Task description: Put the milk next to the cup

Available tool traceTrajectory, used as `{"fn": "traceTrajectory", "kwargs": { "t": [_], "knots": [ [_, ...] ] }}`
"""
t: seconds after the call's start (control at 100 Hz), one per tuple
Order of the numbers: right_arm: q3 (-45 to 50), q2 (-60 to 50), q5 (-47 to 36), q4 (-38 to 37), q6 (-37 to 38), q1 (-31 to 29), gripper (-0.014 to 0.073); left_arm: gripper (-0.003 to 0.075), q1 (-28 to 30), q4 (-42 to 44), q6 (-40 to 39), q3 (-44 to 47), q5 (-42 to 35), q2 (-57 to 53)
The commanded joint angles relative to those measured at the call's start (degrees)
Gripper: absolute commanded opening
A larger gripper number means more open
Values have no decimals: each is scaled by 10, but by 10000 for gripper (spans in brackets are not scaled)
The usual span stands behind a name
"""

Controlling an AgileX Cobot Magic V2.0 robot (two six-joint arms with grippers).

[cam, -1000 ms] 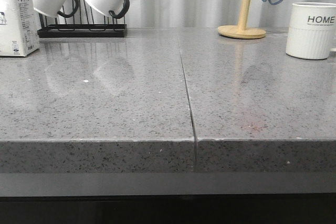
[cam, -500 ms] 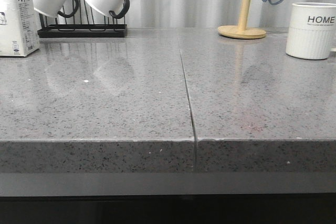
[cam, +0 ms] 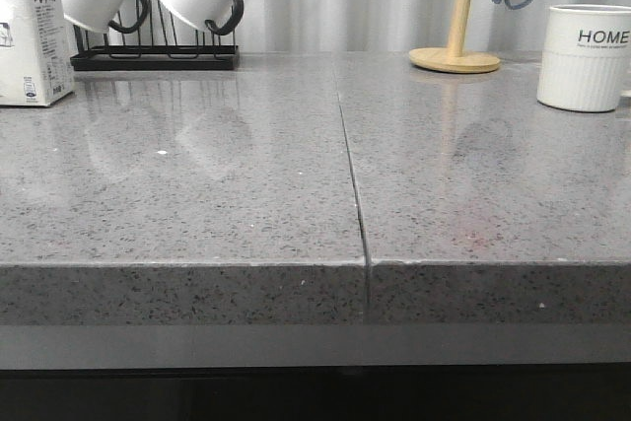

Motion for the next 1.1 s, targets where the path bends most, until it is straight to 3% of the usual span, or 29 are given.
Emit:
{"fn": "traceTrajectory", "kwargs": {
  "t": [0.0,0.46,1.09],
  "knots": [
    [-20,54,-111,1,0,-1,311,-20,1,0,-2,26,-42,-17],
    [-26,371,-479,24,0,-51,311,-20,1,0,-2,26,-42,-17],
    [-228,649,-539,28,0,-52,311,-20,1,0,-2,26,-42,-17]
  ]
}}
